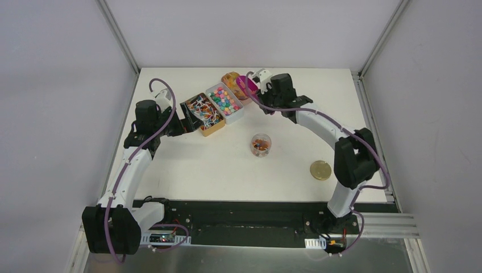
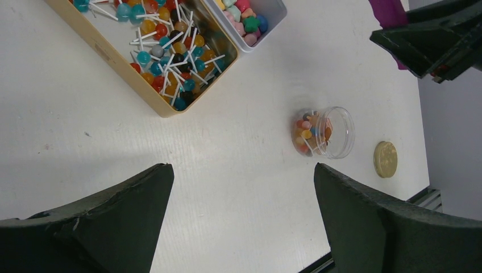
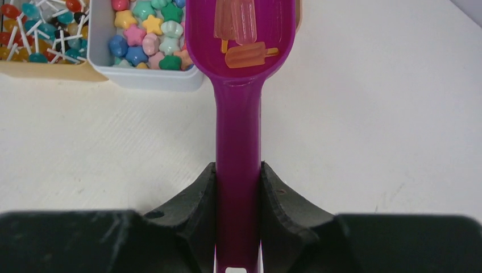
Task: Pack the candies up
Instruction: Scoop the fake candies from the storage box, then place the fake candies in the packing bottle, then place the spatula at the center of the board, then pick up the bottle lid at the center of the board.
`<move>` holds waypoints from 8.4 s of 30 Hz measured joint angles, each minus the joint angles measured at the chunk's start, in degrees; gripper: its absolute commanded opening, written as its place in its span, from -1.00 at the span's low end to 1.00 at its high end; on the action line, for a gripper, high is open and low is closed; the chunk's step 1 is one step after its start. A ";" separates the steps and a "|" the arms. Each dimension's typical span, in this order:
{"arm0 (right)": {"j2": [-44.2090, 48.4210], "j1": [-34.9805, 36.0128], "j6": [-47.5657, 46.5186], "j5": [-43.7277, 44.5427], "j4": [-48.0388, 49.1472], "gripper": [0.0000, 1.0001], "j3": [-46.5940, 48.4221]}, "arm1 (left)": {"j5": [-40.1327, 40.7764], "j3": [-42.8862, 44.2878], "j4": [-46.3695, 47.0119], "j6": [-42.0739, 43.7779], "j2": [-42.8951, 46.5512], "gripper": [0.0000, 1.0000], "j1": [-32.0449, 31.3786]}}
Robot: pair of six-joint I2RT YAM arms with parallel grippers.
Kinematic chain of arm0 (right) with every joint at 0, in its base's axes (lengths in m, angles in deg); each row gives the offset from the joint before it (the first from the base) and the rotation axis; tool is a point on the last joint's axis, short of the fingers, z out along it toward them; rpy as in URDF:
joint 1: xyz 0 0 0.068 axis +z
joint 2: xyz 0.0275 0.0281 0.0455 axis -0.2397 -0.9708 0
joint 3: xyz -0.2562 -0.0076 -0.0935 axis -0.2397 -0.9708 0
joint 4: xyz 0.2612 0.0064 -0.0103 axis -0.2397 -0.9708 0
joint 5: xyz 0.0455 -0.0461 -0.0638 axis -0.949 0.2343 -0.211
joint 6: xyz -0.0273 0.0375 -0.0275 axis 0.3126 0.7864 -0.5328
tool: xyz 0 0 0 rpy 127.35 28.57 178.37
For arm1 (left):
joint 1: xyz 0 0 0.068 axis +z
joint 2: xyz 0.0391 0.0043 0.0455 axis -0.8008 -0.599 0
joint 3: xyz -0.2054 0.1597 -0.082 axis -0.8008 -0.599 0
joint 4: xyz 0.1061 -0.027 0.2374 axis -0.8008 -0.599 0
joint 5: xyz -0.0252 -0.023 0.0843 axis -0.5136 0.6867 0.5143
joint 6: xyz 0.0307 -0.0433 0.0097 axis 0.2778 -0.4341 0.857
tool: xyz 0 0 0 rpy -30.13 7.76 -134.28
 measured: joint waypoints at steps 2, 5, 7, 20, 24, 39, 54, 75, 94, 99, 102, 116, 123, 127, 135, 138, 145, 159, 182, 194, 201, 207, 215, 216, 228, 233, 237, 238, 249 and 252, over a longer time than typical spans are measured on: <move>3.56 0.00 -0.76 0.04 -0.72 -1.00 -2.51 | 0.00 0.00 0.00 0.00 0.00 0.98 0.00; 8.94 0.00 -1.42 0.00 -2.25 -1.00 -5.88 | 0.00 0.00 0.00 0.00 0.00 0.98 0.00; 12.07 0.00 -1.73 -0.04 -3.72 -1.00 -7.50 | 0.00 0.00 -0.02 0.00 0.04 0.98 0.00; 32.22 0.07 -8.22 -0.48 -17.64 -1.00 -15.19 | -0.04 -0.04 0.00 0.00 0.81 0.98 0.00; 35.78 0.15 -11.56 -0.50 -22.32 -1.00 -15.28 | -0.07 -0.04 0.00 0.00 0.90 0.98 0.00; 42.14 2.32 -22.80 2.45 -37.64 -1.00 -17.00 | -0.07 -0.07 0.00 0.00 1.29 0.98 0.00; 38.07 11.17 -25.81 12.50 -45.11 -1.00 -16.98 | -0.07 -0.07 0.00 0.00 1.31 0.98 0.00; 31.80 15.56 -25.79 23.17 -48.70 -1.00 -15.30 | -0.07 -0.07 0.00 0.00 1.44 0.98 0.00; 27.82 17.81 -25.92 27.67 -50.07 -1.00 -12.00 | -0.07 -0.07 0.00 0.00 1.44 0.98 0.00; 27.61 18.03 -26.36 28.33 -50.12 -1.00 -11.58 | -0.07 -0.07 0.00 0.00 1.44 0.98 0.00; 27.61 18.08 -26.47 28.50 -50.16 -1.00 -11.56 | -0.07 -0.07 0.00 0.00 1.44 0.98 0.00; 27.85 15.15 -25.24 29.83 -47.43 -1.00 -10.99 | -0.07 -0.09 0.00 0.00 1.49 0.98 0.00; 28.85 1.36 -24.76 26.60 -35.23 -1.00 -11.69 | -0.07 -0.09 0.00 0.00 1.55 0.98 0.00; 28.98 -6.62 -23.10 21.35 -26.49 -1.00 -13.92 | -0.07 -0.11 0.02 0.00 1.55 0.98 0.00; 26.40 -20.46 -13.49 16.90 -11.21 -1.00 -22.99 | -0.07 -0.35 0.02 0.00 1.55 0.98 0.00; 25.64 -24.94 -10.75 13.88 -8.24 -1.00 -27.41 | -0.07 -0.37 0.02 0.00 1.57 0.98 0.00; 22.62 -30.05 -6.29 10.84 -2.23 -0.85 -33.14 | -0.07 -0.44 0.02 0.00 1.57 0.98 0.00; 19.52 -33.38 -1.97 8.55 5.88 -0.25 -37.42 | -0.09 -0.44 0.02 0.00 1.57 0.98 0.00; 20.41 -33.59 7.50 6.12 -4.35 1.00 -26.95 | -0.13 -0.44 0.02 0.00 1.55 0.98 0.00; 38.51 -29.64 25.46 13.03 -15.30 1.00 -27.80 | -0.52 -0.44 0.02 0.00 1.55 0.98 0.00; 48.22 -29.55 37.53 13.49 -20.39 0.85 -34.42 | -0.74 -0.52 0.04 0.00 1.55 0.98 0.00; 41.35 -29.55 48.15 16.33 -24.94 0.75 -36.76 | -1.57 -0.68 0.07 0.00 1.55 0.98 0.00; 36.87 -29.55 57.33 17.51 -26.62 0.66 -42.93 | -1.62 -0.87 0.07 0.00 1.55 0.98 0.00; 36.87 -29.55 58.12 17.57 -26.64 0.67 -43.17 | -1.62 -0.87 0.07 0.00 1.55 0.98 0.00; 35.91 -29.42 64.61 17.81 -27.32 0.69 -43.25 | -1.62 -0.87 0.07 0.00 1.55 0.98 0.00; 33.68 -29.11 66.47 17.38 -27.96 0.68 -43.25 | -1.64 -0.87 0.07 -0.02 1.53 0.98 0.00; 31.74 -28.33 68.24 17.14 -28.72 0.68 -43.21 | -1.64 -0.87 0.07 -0.02 1.53 0.98 0.00; 31.52 -28.15 68.41 17.11 -28.72 0.68 -43.10 | -1.64 -0.87 0.07 -0.02 1.53 0.98 0.00; 28.39 -26.40 71.41 16.98 -28.96 0.72 -41.35 | -1.84 -0.87 0.09 -0.02 1.53 0.98 0.00; 27.52 -25.79 71.97 17.07 -28.96 0.81 -40.87 | -1.86 -0.87 0.09 -0.02 1.53 0.98 0.00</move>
